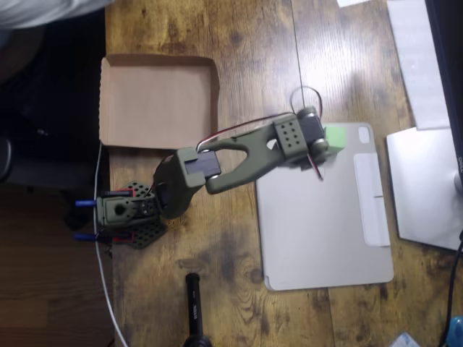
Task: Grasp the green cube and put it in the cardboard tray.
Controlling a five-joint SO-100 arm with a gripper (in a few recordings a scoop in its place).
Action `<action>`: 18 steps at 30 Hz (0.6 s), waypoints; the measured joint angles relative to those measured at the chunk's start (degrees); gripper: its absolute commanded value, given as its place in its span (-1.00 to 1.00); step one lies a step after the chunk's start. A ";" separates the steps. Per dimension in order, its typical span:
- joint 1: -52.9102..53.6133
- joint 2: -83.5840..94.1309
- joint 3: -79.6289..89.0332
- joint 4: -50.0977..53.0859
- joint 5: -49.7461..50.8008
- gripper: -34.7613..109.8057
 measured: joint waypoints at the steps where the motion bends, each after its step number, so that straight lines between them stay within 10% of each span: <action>1: -1.14 -0.79 -1.76 0.09 1.23 -0.45; 18: -4.75 -9.32 -7.21 -7.82 3.78 -0.35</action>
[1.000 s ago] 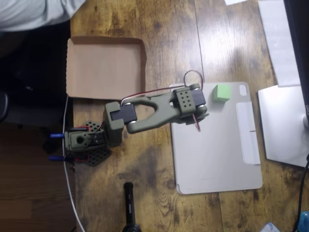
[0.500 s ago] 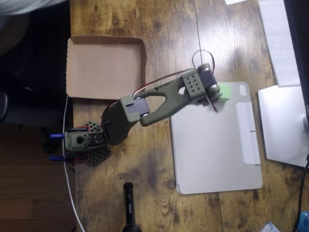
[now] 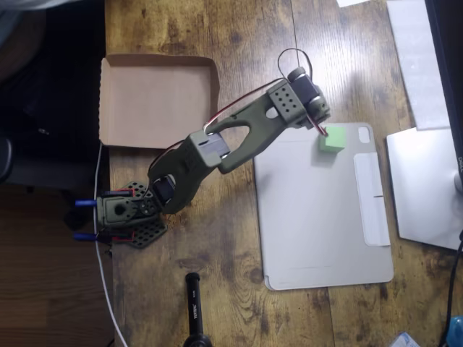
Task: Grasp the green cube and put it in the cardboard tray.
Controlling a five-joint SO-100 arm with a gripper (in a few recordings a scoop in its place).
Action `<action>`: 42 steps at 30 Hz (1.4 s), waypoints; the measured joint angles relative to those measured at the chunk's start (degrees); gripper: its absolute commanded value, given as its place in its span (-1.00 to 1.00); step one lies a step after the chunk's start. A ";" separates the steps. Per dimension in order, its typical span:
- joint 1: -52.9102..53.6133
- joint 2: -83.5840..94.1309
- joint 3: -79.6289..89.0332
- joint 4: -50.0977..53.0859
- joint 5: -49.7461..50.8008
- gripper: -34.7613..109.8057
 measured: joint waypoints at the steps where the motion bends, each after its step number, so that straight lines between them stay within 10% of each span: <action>1: 0.88 0.00 1.32 -1.23 0.00 -0.35; 42: 0.88 -18.72 -16.44 -7.82 -14.94 0.01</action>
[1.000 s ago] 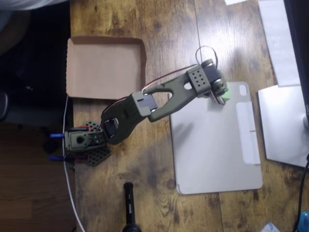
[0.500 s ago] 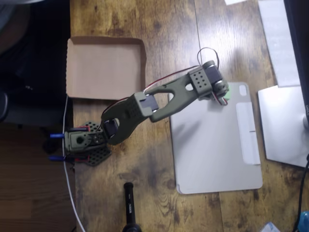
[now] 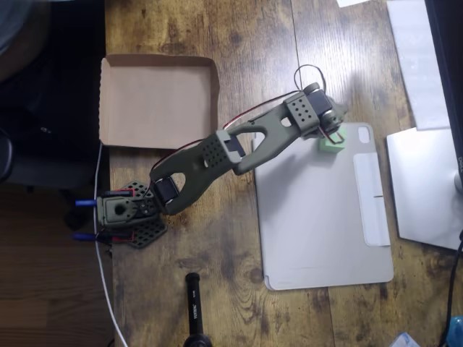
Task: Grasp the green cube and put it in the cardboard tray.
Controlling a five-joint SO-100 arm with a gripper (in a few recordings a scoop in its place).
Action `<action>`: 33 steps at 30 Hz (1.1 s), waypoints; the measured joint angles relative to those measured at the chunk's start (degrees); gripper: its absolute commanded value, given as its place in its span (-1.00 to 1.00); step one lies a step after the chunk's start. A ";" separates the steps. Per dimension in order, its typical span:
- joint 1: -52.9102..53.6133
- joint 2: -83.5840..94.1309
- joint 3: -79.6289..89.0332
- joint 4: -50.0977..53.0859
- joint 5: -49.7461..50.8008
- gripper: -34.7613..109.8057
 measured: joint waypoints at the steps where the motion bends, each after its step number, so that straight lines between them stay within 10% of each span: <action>1: 0.18 -0.62 -0.79 0.18 -0.53 0.01; 33: 5.10 -15.47 -15.12 6.59 -2.55 0.07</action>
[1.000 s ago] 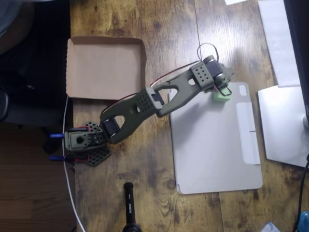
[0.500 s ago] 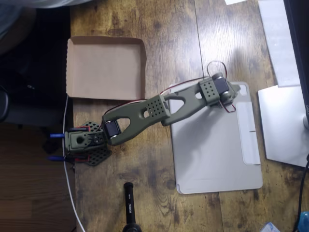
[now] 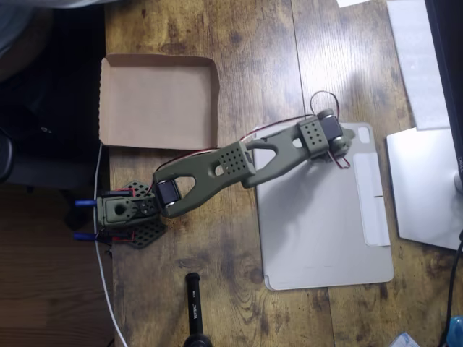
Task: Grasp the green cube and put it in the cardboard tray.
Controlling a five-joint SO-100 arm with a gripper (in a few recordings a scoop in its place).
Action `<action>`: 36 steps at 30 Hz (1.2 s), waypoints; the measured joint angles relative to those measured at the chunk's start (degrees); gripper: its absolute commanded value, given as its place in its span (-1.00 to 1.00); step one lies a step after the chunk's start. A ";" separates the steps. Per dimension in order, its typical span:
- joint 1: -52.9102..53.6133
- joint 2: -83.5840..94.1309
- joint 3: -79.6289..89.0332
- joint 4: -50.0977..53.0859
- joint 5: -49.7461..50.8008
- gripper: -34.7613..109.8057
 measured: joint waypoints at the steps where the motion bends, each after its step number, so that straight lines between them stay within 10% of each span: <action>1: -0.70 0.09 0.00 0.35 0.18 0.07; 28: -0.44 0.70 1.58 -6.50 -1.49 0.07; 36: -0.44 0.70 3.69 -7.12 -0.97 -0.21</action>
